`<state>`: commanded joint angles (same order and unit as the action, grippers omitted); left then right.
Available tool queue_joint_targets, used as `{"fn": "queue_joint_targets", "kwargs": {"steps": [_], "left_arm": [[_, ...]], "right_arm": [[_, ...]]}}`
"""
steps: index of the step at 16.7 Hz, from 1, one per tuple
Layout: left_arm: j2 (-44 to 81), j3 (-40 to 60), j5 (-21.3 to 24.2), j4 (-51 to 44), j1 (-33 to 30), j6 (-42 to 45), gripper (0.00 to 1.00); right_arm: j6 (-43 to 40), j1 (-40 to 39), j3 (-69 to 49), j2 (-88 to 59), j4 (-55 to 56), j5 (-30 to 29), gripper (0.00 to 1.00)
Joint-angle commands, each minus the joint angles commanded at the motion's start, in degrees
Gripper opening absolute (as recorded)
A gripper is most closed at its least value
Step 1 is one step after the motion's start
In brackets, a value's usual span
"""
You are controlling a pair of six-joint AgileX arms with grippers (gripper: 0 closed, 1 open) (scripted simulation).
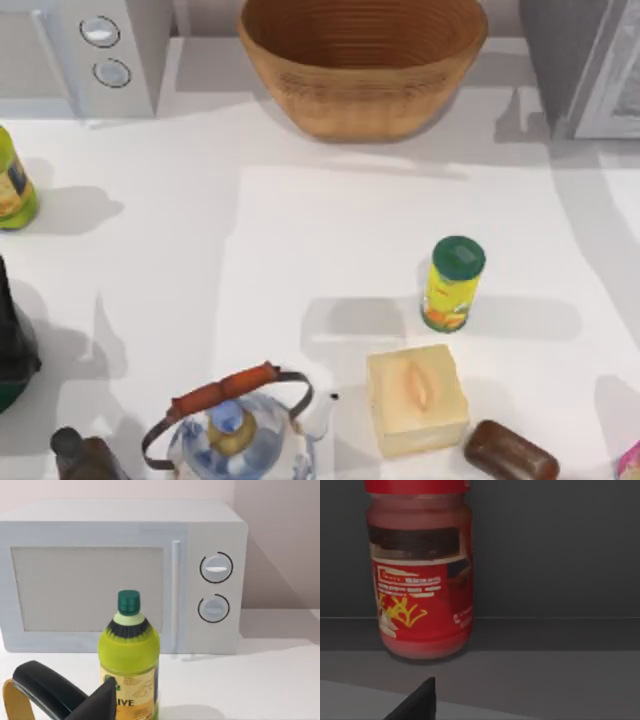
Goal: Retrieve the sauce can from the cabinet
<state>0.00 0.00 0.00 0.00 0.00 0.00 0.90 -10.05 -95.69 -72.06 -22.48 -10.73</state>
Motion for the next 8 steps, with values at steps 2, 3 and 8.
{"fn": "queue_joint_targets", "kwargs": {"steps": [2, 3, 8], "left_arm": [[0.0, 0.0, 0.0, 0.0, 0.0, 0.0, 1.00], [0.0, 0.0, 0.0, 0.0, 0.0, 0.0, 1.00], [0.0, 0.0, 0.0, 0.0, 0.0, 0.0, 1.00]], "right_arm": [[0.0, -0.4, -3.1, -3.0, -1.1, -0.4, 1.00], [0.0, -0.5, -3.9, -3.7, -1.4, -0.5, 1.00], [0.0, -0.3, -3.9, -3.8, -1.3, -0.5, 1.00]]}}
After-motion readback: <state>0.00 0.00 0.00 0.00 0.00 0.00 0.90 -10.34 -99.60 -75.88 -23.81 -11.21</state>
